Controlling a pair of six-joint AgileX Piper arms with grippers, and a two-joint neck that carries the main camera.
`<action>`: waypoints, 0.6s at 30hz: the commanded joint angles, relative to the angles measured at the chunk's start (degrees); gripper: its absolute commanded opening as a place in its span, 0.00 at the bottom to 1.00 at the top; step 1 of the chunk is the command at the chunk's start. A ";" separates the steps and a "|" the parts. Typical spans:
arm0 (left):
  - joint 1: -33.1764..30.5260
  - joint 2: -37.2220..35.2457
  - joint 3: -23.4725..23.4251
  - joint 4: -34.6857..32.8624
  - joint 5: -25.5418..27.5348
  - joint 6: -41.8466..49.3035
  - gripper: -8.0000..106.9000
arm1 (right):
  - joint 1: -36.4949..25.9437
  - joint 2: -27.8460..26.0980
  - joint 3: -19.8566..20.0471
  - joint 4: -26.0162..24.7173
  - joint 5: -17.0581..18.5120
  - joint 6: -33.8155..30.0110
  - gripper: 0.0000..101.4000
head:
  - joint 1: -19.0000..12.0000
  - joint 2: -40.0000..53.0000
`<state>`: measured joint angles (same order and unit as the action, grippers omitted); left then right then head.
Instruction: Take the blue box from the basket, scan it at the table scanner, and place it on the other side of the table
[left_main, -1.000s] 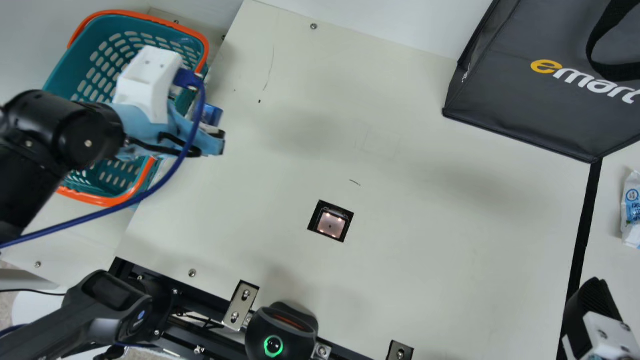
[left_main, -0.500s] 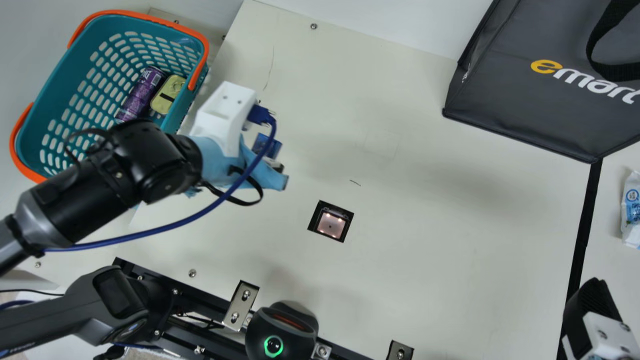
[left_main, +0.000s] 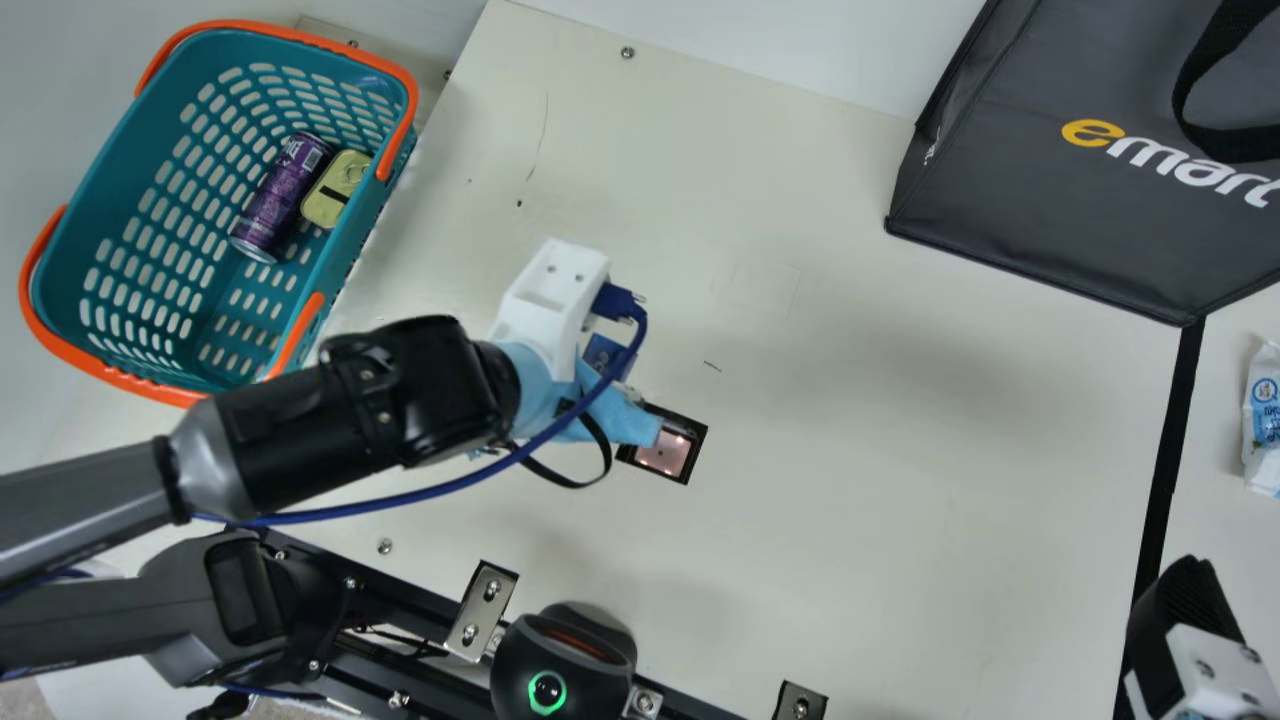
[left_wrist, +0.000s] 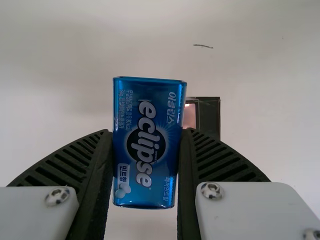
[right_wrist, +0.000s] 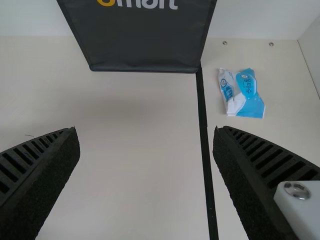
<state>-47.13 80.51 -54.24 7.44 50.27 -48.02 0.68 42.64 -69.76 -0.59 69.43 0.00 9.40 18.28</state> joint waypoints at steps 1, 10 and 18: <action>-1.39 1.12 0.21 0.56 -0.68 -2.20 0.00 | 0.00 0.00 0.00 0.00 0.00 0.00 0.94 | -1.48 0.14; -5.61 5.18 0.88 2.06 -3.60 -8.67 0.00 | 0.00 0.00 0.00 0.00 0.00 0.00 0.94 | -1.48 0.14; -7.66 7.77 1.35 2.71 -5.85 -12.68 0.00 | 0.00 0.00 0.00 0.00 0.00 0.00 0.94 | -1.48 0.14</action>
<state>-54.66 88.15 -53.01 10.08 44.71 -60.26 0.68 42.64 -69.76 -0.59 69.43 0.00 9.32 18.28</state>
